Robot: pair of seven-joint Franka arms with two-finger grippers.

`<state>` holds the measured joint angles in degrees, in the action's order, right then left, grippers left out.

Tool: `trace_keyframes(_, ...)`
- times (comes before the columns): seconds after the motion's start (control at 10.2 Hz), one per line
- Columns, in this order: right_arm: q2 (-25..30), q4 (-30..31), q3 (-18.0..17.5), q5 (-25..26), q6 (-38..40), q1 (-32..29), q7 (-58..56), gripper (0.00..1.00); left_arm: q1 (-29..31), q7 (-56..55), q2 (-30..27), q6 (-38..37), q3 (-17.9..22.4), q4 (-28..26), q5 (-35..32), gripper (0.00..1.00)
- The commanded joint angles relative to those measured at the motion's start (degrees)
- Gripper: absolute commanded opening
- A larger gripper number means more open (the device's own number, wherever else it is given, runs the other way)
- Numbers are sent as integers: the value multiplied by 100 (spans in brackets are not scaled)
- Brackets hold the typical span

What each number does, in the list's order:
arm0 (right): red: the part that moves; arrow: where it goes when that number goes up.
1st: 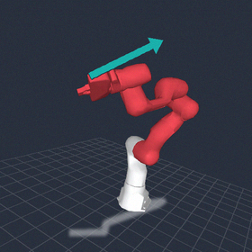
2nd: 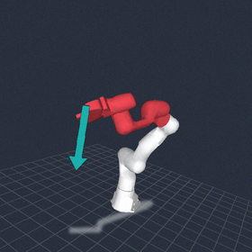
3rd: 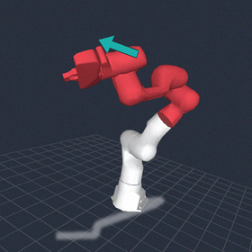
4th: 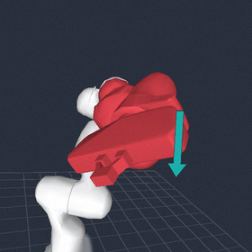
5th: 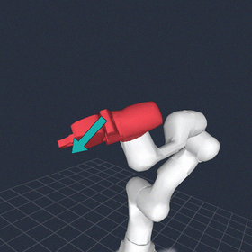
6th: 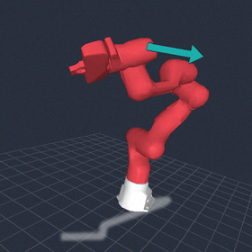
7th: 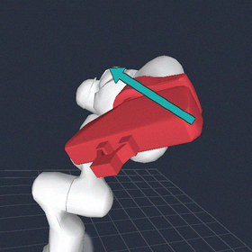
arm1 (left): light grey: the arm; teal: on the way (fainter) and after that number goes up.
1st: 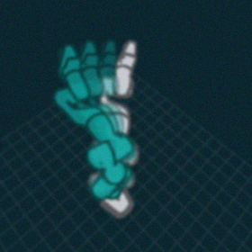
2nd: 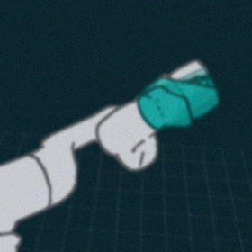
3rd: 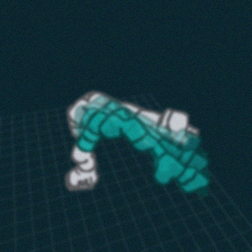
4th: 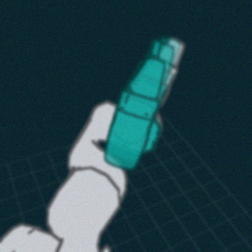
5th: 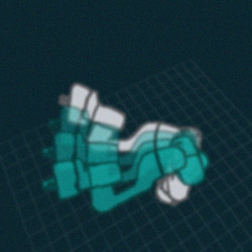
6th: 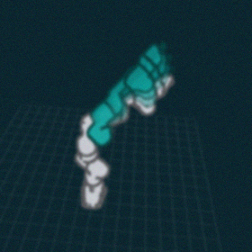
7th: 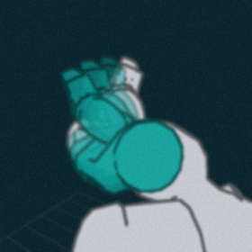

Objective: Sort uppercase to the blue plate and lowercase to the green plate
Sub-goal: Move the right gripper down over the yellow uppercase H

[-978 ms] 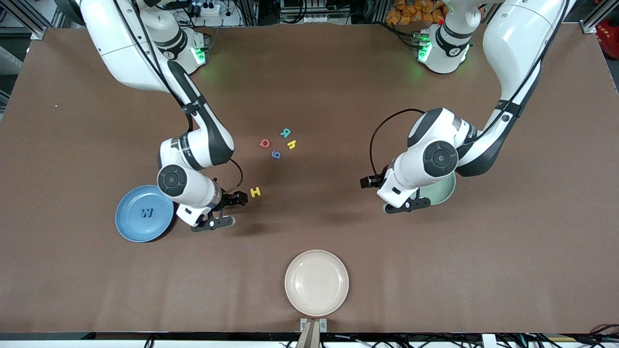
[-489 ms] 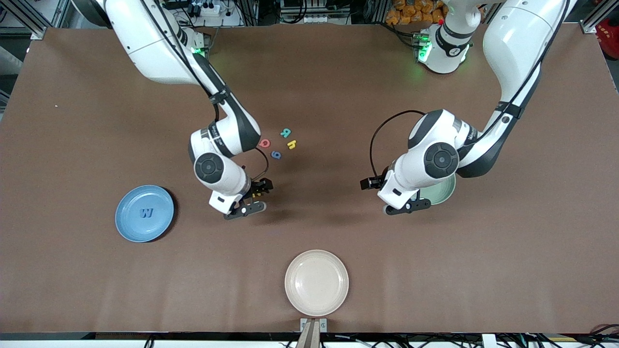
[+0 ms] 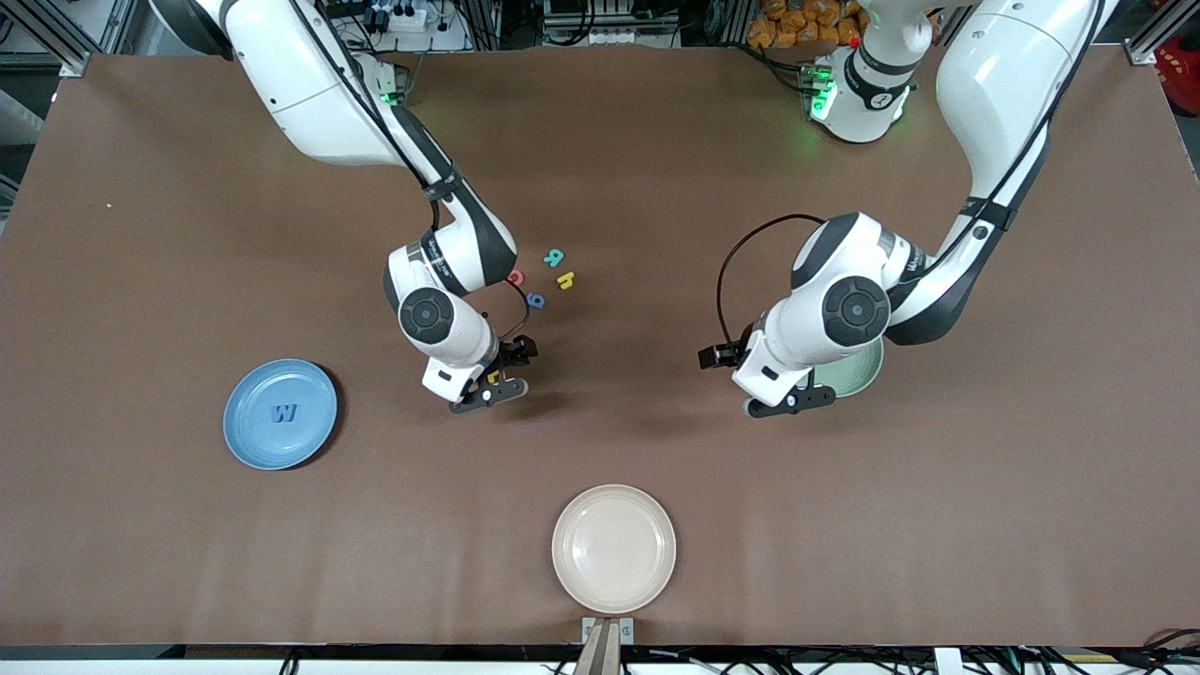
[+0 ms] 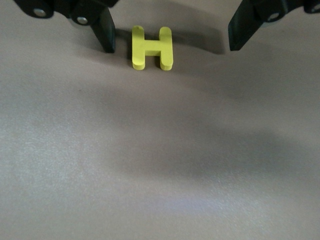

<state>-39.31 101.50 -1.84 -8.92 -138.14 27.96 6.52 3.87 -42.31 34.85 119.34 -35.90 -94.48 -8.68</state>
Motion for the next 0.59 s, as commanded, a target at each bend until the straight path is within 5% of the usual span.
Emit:
trace_keyframes(0.0, 81, 177, 35, -39, -64, 25, -1, 100, -26, -14, 40, 37, 4, 70, 51, 100)
trace_keyframes(0.49, 133, 221, 96, 379, -20, 121, 95, 100, -18, -23, 40, 37, 4, 70, 60, 100)
